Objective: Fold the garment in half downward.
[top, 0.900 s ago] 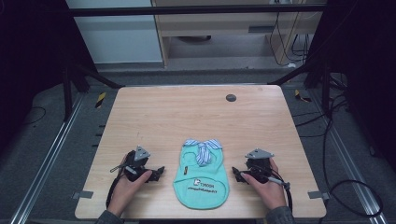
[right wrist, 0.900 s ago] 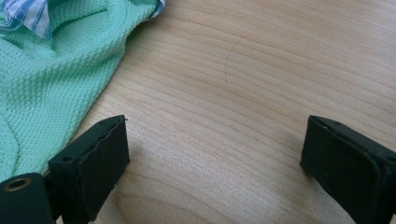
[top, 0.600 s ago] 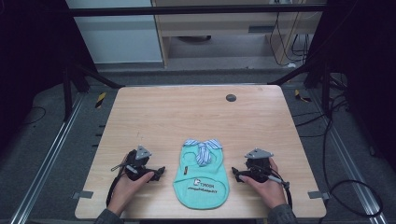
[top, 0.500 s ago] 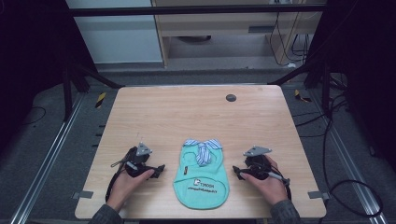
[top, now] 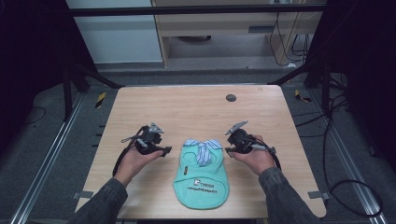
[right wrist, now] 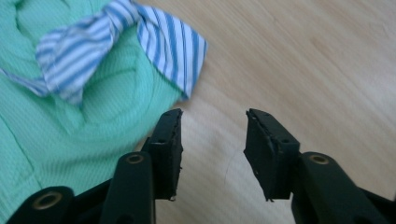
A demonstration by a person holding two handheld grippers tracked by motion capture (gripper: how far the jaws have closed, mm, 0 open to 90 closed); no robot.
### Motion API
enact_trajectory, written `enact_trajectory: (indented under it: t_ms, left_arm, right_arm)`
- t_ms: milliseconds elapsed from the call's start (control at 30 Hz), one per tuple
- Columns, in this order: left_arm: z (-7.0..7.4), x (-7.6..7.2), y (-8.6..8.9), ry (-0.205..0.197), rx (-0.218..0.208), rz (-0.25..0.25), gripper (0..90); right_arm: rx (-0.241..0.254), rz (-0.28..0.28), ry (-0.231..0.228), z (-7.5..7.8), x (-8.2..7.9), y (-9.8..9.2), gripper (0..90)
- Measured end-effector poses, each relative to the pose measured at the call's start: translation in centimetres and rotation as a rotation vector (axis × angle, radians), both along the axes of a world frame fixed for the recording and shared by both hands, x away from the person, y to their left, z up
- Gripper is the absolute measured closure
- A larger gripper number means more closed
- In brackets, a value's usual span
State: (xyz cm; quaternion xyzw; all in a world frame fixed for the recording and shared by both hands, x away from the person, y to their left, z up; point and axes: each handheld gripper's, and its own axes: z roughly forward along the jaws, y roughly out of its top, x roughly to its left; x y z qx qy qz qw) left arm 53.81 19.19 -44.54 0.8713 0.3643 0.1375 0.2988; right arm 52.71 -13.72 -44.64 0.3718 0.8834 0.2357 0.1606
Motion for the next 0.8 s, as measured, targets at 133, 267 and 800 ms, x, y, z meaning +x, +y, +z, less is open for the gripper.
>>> enact_trajectory:
  t_ms: [133,267,800]
  left_arm:
    - [0.9,1.3,-1.2,-0.002,-0.009,-0.023,51.5]
    - [1.1,2.6,-2.1,0.022,-0.03,-0.031,58.7]
    - [0.7,4.4,-4.4,0.06,-0.027,-0.045,68.0]
  right_arm:
    - [-0.006,0.017,0.023,0.9,1.9,1.3,63.8]
    - [0.02,0.017,0.042,1.2,3.0,2.1,68.3]
    - [0.082,-0.026,0.105,0.4,4.4,4.2,73.4]
